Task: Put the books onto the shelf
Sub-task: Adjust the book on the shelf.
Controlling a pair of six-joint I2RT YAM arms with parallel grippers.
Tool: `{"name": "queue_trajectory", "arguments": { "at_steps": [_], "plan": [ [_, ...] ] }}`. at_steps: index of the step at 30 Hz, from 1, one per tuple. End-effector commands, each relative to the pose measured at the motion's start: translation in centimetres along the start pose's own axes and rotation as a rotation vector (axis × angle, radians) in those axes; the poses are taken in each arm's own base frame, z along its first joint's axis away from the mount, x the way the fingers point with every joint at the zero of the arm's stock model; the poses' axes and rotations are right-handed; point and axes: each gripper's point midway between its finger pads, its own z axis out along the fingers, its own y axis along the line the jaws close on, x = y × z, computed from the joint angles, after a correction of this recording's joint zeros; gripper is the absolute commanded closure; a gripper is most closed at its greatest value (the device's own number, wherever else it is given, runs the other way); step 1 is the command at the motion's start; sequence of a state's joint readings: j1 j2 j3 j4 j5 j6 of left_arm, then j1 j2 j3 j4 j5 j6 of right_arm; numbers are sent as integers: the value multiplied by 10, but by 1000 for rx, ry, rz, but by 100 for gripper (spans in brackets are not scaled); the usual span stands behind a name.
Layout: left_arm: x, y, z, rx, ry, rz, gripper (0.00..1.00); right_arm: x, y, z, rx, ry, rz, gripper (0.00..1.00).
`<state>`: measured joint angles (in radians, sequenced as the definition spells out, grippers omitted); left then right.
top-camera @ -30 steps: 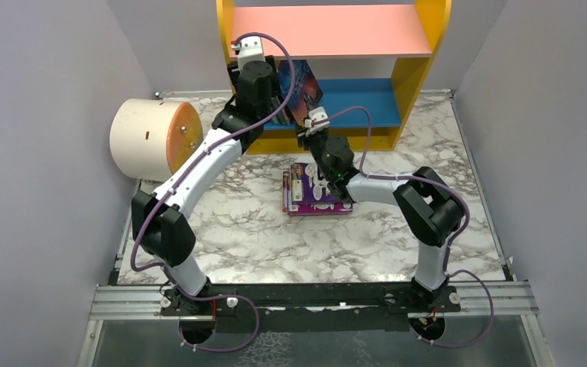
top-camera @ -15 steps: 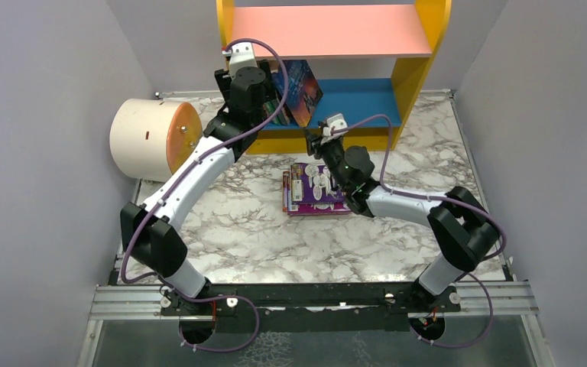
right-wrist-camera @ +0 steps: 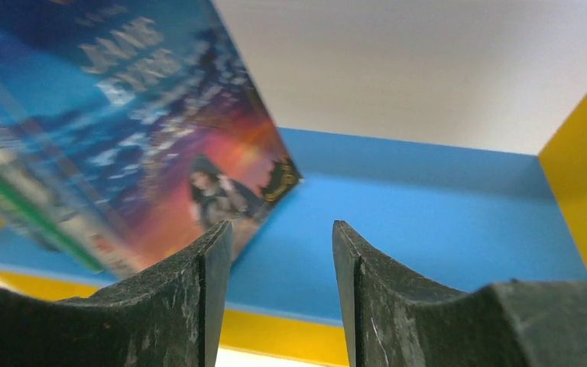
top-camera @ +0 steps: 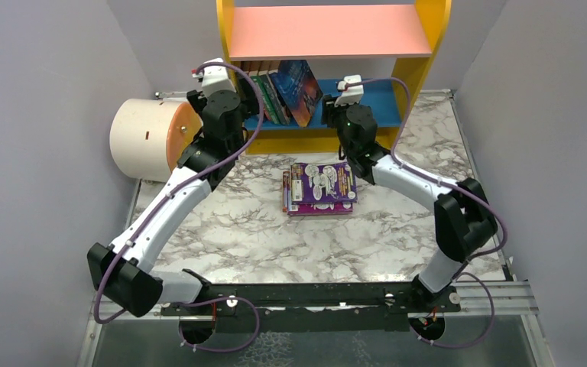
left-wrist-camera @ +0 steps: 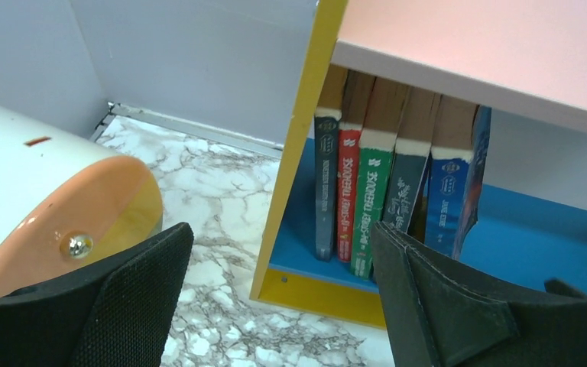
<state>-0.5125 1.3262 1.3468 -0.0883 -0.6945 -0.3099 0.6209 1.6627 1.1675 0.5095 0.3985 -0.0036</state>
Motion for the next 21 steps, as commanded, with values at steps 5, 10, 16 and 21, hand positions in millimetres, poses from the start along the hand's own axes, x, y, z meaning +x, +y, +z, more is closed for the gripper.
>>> {"name": "queue_trajectory", "arguments": {
  "at_steps": [5,10,16,21],
  "plan": [
    [4,11,-23,47,-12,-65,15,62,-20,44,25,180,-38,50],
    [11,16,-34,72,-5,-88,14,82,-27,57,48,203,-44,50],
    [20,24,-44,83,-5,-117,14,101,-31,69,63,225,-48,50],
    [23,26,-46,85,-1,-119,14,118,-32,78,64,250,-59,50]
  ]
}}
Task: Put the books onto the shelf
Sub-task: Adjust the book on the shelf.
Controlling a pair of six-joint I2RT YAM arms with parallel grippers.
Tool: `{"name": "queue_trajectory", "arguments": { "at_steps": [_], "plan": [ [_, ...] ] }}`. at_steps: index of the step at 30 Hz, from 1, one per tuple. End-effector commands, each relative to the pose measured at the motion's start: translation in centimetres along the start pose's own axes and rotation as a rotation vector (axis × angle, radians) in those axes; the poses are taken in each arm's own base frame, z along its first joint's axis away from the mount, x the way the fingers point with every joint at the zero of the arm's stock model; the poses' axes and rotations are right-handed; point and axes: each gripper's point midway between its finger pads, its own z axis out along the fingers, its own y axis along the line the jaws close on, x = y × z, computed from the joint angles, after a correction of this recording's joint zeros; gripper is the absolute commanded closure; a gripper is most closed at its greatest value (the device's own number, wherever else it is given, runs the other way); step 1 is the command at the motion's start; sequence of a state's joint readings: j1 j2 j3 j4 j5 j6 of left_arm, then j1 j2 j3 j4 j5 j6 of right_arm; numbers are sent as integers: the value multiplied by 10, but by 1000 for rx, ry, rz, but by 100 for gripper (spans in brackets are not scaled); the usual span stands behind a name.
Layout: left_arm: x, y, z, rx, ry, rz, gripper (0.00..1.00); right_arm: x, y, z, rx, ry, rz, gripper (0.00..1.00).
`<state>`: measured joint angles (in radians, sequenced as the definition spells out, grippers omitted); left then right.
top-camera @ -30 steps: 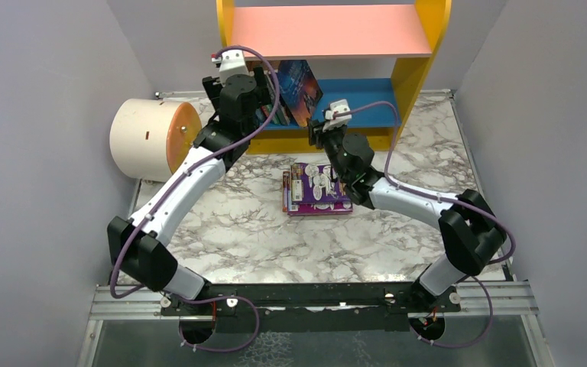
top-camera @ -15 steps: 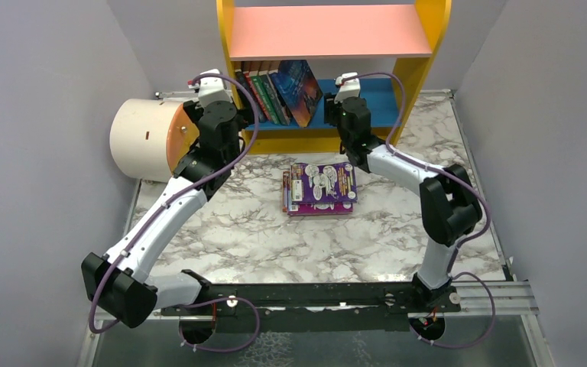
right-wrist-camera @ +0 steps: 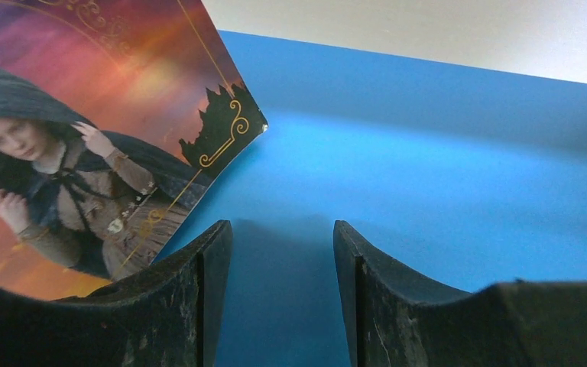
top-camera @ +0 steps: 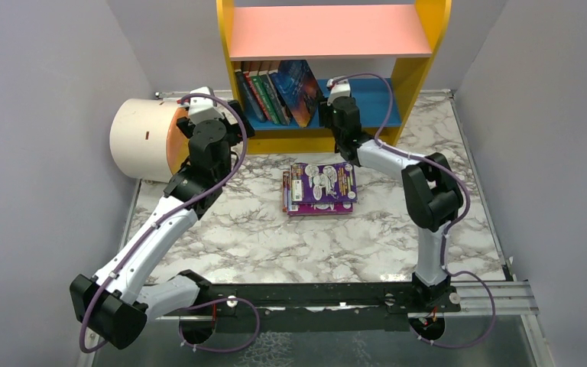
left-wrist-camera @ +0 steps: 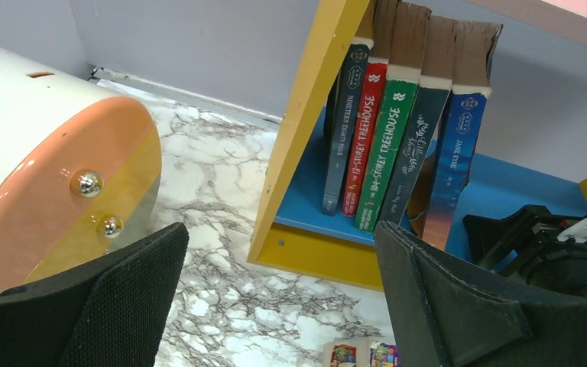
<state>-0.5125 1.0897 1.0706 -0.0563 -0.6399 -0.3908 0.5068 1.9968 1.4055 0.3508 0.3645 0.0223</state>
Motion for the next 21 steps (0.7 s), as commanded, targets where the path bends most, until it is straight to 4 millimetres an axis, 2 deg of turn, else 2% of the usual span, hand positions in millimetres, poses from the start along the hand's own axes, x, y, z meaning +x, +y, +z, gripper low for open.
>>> {"name": "queue_trajectory", "arguments": {
  "at_steps": [1,8,21],
  "plan": [
    [-6,-5,-5,38,-23,-44,14,6,3,13,-13,9,3,50],
    [-4,-1,-8,35,-27,-49,14,21,19,27,-78,22,-5,50],
    [6,1,-8,31,-12,-50,14,27,70,51,-237,25,-22,50]
  ]
}}
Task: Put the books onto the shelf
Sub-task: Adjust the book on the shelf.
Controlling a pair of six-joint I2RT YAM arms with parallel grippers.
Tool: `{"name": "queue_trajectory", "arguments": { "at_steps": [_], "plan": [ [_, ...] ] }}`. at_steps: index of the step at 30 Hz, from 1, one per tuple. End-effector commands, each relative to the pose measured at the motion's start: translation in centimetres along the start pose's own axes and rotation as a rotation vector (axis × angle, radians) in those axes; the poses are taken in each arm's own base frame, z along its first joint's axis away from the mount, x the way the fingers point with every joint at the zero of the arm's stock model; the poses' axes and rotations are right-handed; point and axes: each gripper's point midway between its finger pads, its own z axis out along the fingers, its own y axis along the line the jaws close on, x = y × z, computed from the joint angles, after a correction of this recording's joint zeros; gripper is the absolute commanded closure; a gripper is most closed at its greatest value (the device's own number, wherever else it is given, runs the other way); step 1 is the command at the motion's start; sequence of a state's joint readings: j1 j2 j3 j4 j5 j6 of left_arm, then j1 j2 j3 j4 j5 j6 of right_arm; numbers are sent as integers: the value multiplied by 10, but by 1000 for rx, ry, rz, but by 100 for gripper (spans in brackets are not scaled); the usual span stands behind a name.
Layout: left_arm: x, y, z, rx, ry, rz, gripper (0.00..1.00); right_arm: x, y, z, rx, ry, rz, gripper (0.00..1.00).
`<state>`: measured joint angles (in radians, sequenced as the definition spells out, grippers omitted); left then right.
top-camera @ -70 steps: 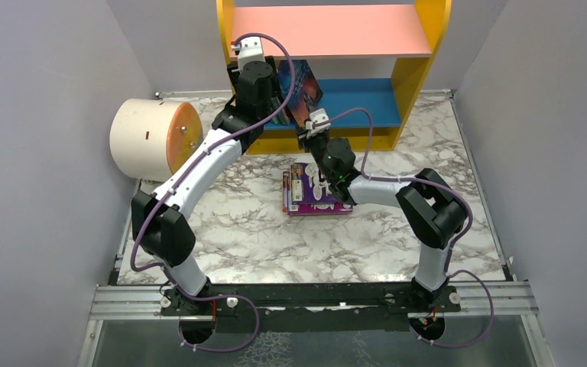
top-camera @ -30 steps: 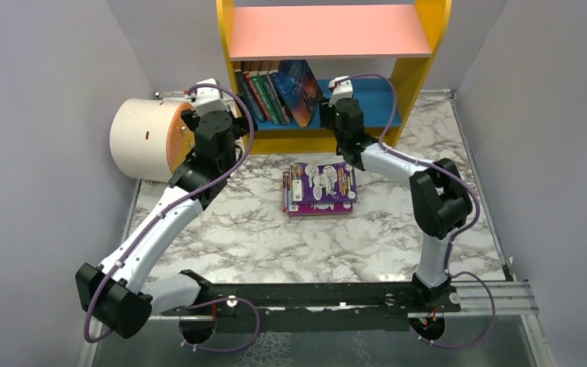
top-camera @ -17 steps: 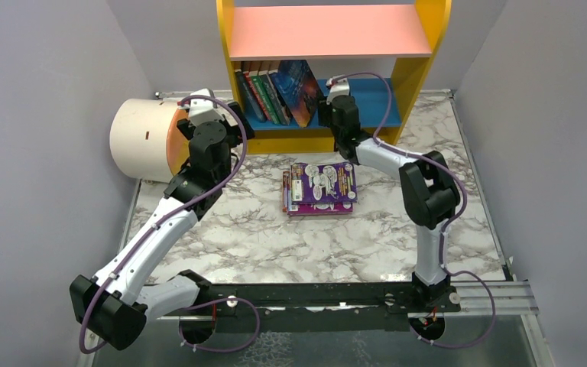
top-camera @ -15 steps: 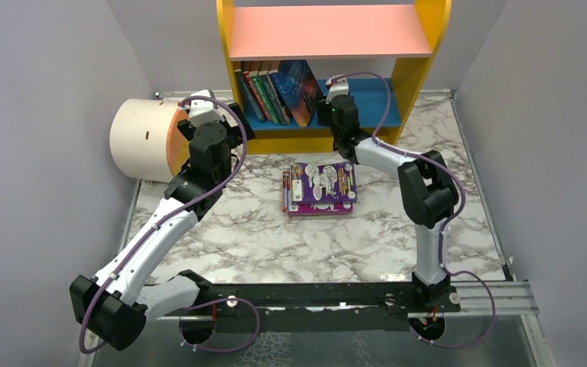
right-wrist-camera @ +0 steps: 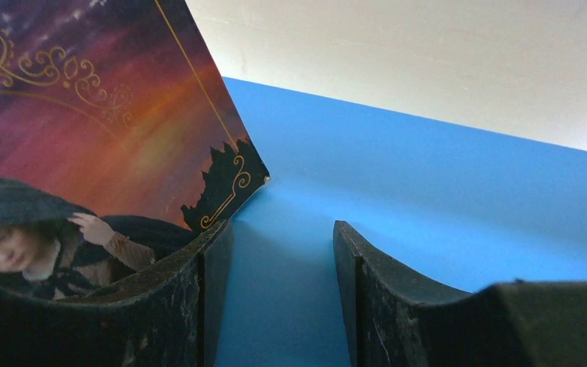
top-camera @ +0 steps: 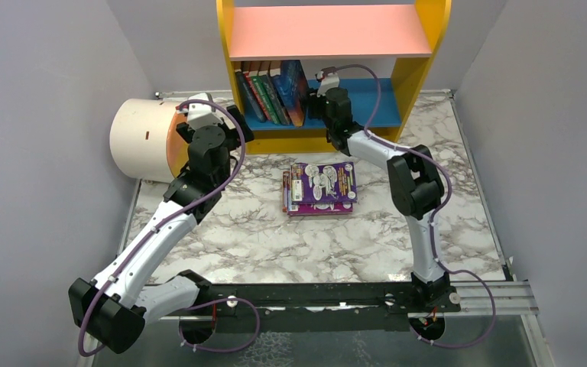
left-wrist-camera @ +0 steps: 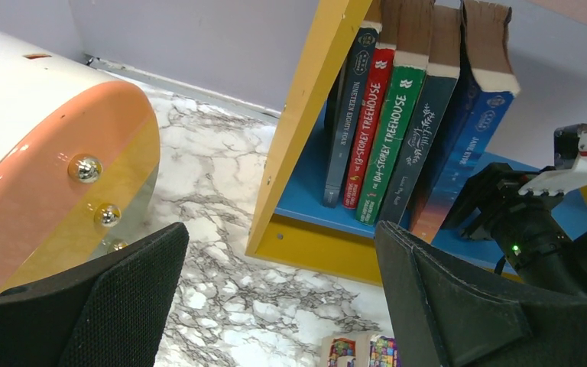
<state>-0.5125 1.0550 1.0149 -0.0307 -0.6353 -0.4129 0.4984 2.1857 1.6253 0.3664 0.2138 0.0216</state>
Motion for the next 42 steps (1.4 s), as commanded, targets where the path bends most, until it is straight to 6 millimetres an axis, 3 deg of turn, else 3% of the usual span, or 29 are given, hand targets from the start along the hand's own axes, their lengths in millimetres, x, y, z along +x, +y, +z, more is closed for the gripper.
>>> {"name": "queue_trajectory", "arguments": {
  "at_steps": [1,9,24,42],
  "plan": [
    [-1,-3,-2,25,-9,-24,14,30,32,10,-99,72,-27,50],
    [4,-3,-2,26,7,-23,13,31,40,18,-96,76,-15,50],
    [7,-2,-4,31,14,-30,14,17,0,-6,104,69,12,50],
    [11,1,-7,22,22,-32,14,-2,-11,-22,138,22,23,50]
  ]
}}
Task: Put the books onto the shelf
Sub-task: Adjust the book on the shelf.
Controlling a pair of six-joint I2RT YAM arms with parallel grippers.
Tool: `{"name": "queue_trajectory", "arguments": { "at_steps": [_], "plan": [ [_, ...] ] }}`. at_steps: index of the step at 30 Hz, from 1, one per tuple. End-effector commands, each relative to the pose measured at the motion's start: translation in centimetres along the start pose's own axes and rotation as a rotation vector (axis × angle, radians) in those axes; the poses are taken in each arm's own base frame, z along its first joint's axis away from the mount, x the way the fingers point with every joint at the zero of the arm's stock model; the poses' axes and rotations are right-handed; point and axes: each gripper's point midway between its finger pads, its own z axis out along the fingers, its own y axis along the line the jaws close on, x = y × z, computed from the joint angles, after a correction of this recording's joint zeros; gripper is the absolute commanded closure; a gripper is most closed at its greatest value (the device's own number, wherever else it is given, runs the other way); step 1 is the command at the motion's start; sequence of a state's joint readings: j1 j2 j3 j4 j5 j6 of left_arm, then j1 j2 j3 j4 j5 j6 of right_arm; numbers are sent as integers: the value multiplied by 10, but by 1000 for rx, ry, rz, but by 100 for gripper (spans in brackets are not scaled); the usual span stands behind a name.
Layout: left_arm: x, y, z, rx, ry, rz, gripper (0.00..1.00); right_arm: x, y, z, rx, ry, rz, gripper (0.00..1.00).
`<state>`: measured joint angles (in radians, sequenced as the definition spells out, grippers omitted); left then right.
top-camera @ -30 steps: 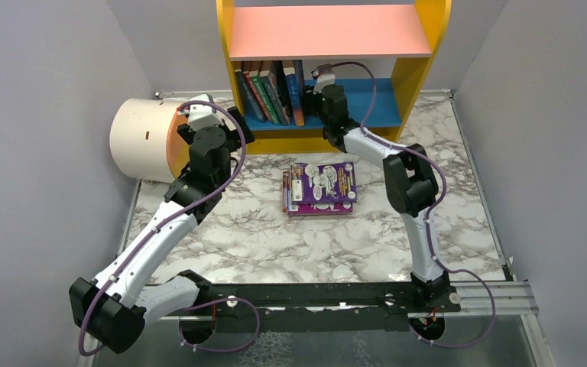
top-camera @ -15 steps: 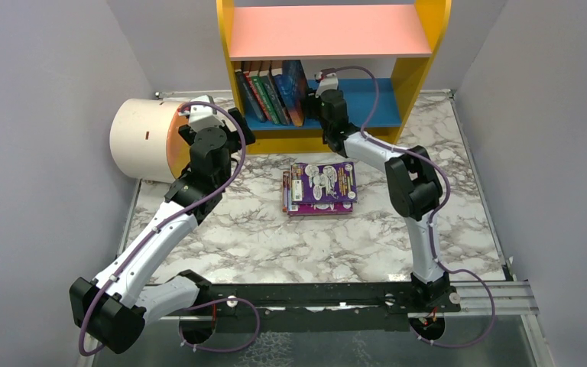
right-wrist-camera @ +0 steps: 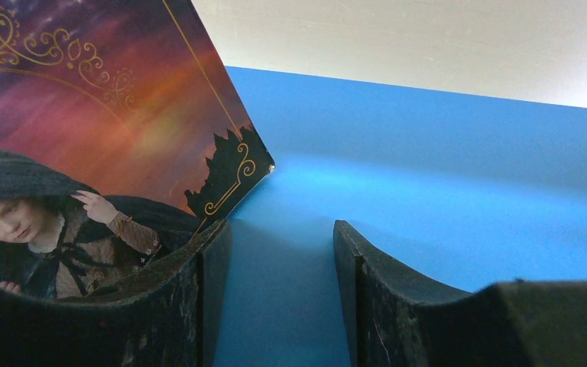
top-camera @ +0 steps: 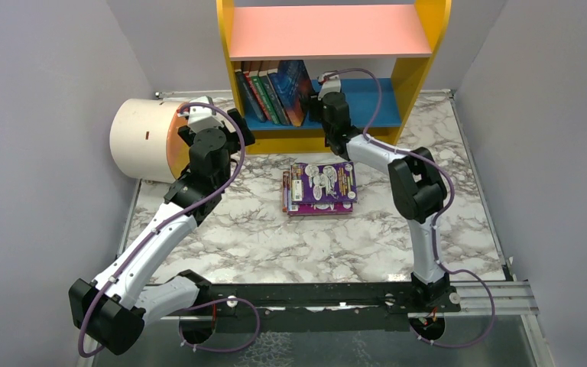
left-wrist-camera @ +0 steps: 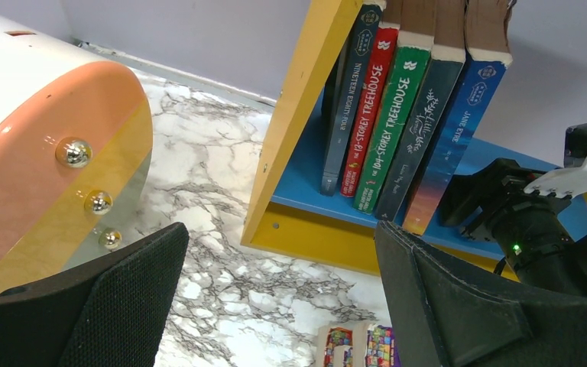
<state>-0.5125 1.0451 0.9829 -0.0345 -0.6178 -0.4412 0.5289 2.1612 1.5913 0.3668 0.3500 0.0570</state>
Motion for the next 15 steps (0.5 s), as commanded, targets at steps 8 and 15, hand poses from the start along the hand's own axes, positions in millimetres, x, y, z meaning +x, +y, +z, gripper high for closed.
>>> {"name": "queue_trajectory", "arguments": {
  "at_steps": [8,15],
  "plan": [
    [-1,0,-5,13,-1,-18,14,-11,-29,-20,82,3,24,50],
    [4,0,-4,12,10,-19,13,-17,-36,-29,92,-8,21,50]
  ]
}}
